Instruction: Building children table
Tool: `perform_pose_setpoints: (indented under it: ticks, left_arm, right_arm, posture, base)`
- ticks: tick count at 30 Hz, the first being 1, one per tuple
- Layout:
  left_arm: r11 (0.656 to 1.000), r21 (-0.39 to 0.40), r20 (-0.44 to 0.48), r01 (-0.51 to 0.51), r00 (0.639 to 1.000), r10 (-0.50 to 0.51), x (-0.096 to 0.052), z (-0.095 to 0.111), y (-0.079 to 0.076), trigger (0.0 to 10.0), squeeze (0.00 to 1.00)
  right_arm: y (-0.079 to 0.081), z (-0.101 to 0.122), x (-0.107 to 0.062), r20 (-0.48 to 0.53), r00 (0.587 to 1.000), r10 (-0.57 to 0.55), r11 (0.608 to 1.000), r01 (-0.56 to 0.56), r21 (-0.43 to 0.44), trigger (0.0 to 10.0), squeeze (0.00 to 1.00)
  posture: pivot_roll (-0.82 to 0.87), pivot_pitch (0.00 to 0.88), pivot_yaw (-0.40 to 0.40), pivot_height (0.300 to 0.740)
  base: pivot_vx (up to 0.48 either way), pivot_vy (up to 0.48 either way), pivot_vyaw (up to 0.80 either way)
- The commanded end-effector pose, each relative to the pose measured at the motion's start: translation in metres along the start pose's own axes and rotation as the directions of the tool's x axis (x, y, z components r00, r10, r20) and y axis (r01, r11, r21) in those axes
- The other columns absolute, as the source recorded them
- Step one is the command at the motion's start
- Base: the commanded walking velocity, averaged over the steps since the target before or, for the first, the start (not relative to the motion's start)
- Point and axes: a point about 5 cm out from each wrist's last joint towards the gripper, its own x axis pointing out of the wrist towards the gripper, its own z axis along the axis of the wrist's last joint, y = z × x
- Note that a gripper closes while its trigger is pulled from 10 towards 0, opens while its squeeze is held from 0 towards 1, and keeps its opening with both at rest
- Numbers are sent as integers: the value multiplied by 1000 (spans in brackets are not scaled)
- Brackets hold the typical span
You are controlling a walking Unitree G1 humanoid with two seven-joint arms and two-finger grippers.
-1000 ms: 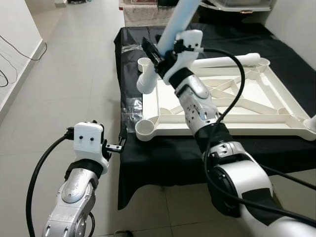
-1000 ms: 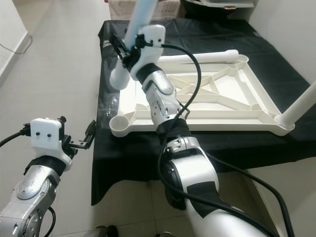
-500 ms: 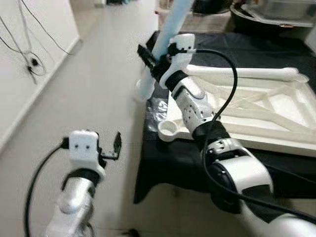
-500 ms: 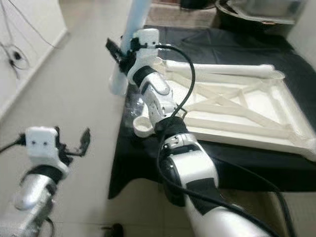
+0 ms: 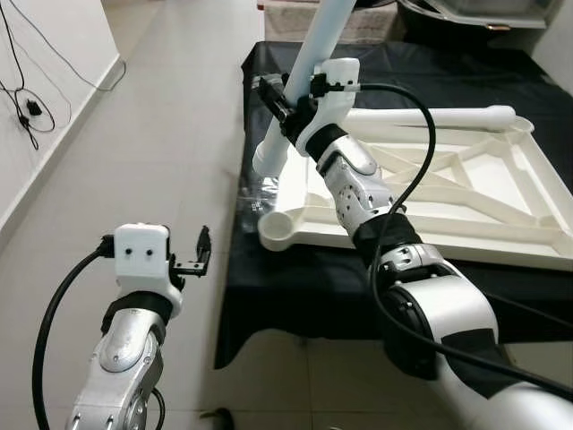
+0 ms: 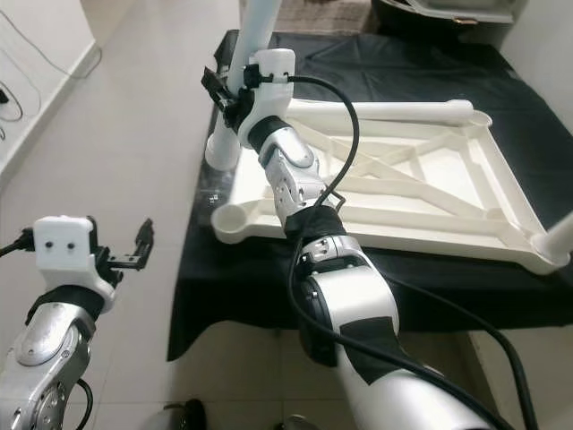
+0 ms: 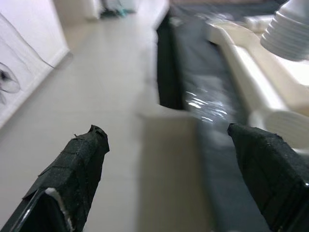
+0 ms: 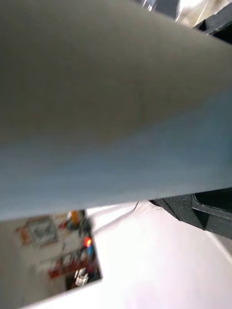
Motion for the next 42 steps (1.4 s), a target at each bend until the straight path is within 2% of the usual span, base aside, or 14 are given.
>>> perform_pose_setpoints:
  ticks: [1, 3, 7, 9, 22, 34, 36, 38, 39, 40, 42]
  left_arm:
    - [999, -4, -15, -34, 999, 33, 0, -2, 5, 10000, 0]
    - [999, -4, -15, -34, 999, 33, 0, -2, 5, 10000, 0]
    - [1000, 10, -16, -22, 1000, 22, -1, -1, 5, 10000, 0]
    - [1000, 7, -19, -17, 1000, 17, -2, -2, 3, 10000, 0]
    - [1000, -6, -47, -8, 999, 7, -7, -5, -1, 10000, 0]
    - [1000, -1, -61, 7, 998, -7, -11, -7, -5, 10000, 0]
    - [998, -2, -78, 70, 994, -70, -16, -10, -13, 10000, 0]
    - [998, -2, -78, 70, 994, -70, -16, -10, -13, 10000, 0]
    - [987, -36, -90, 155, 983, -158, -24, -12, -21, 10000, 0]
    - [987, -36, -90, 155, 983, -158, -24, -12, -21, 10000, 0]
    - [940, -149, -96, 308, 941, -323, -44, -10, -35, 10000, 0]
  right_arm:
    - [5, 6, 4, 25, 1000, 18, 1000, -18, -3, 10000, 0]
    - [5, 6, 4, 25, 1000, 18, 1000, -18, -3, 10000, 0]
    - [9, 8, 8, 1, 996, 91, 996, -91, 20, 10000, 0]
    - [11, 10, 9, -20, 991, 134, 991, -134, -7, 10000, 0]
    - [6, 23, 15, -21, 994, 108, 994, -108, -14, 10000, 0]
    - [6, 23, 15, -41, 984, 173, 985, -173, 12, 10000, 0]
    - [6, 20, 11, -95, 953, 287, 958, -285, 38, 10000, 0]
    - [6, 20, 11, -95, 953, 287, 958, -285, 38, 10000, 0]
    - [8, 18, 8, -134, 913, 386, 922, -382, 54, 10000, 0]
    - [8, 18, 8, -134, 913, 386, 922, -382, 54, 10000, 0]
    - [9, 14, 1, -197, 829, 523, 851, -522, 63, 10000, 0]
  posture:
    - [71, 230, -63, 740]
    - [71, 230, -63, 740]
    - [71, 230, -63, 740]
    - [71, 230, -63, 740]
    - [78, 239, -71, 740]
    - [83, 236, -67, 740]
    - [84, 236, -67, 740]
    - [84, 236, -67, 740]
    - [86, 241, -66, 740]
    - [86, 241, -66, 740]
    - [98, 256, -68, 740]
  base:
    - [0, 0, 0]
    - [0, 0, 0]
    - [0, 0, 0]
    - [0, 0, 0]
    - [0, 111, 0]
    - [0, 0, 0]
    - [0, 0, 0]
    - [0, 0, 0]
    - [0, 0, 0]
    - [0, 0, 0]
    - [0, 0, 0]
